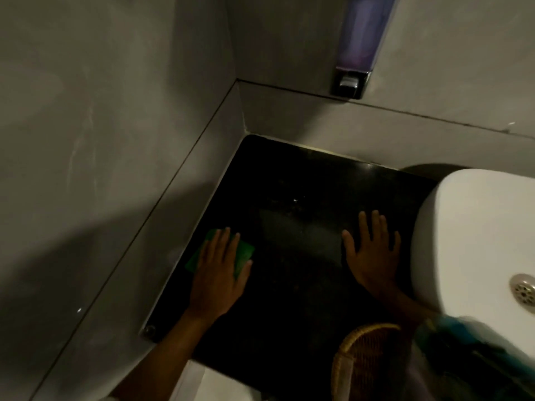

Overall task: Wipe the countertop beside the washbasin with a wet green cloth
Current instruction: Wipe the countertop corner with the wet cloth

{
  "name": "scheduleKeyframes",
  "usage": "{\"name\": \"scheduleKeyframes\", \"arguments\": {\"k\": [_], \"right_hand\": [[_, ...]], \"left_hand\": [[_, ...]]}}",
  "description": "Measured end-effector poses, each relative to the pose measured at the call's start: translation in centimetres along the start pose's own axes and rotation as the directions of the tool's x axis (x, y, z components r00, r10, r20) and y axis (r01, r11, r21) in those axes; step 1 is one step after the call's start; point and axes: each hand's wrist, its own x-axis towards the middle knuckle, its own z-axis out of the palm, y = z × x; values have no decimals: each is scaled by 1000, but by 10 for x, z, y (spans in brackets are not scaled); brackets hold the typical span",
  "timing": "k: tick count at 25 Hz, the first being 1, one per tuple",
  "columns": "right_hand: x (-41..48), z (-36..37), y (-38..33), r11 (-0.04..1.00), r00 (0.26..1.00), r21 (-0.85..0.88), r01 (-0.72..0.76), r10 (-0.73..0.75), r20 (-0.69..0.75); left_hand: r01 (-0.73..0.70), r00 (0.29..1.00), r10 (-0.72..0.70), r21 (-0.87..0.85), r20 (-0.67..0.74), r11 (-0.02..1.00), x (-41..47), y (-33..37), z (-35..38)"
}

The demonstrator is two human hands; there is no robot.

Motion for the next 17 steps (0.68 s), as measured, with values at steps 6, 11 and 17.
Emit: {"name": "scheduleKeyframes", "arguments": {"k": [6,11,17], "right_hand": [[-4,14,-5,1000,995,-17,-21,19,-94],[2,21,-2,1000,990,12,-27,28,-139],[5,20,-1,998,980,66,-16,29,-198]], "left_hand": [[123,992,-123,-2,-16,992,99,-6,-1],[153,987,-152,7,-48,988,176,37,10],[-167,985,167,-7,51,986,138,107,34]]}}
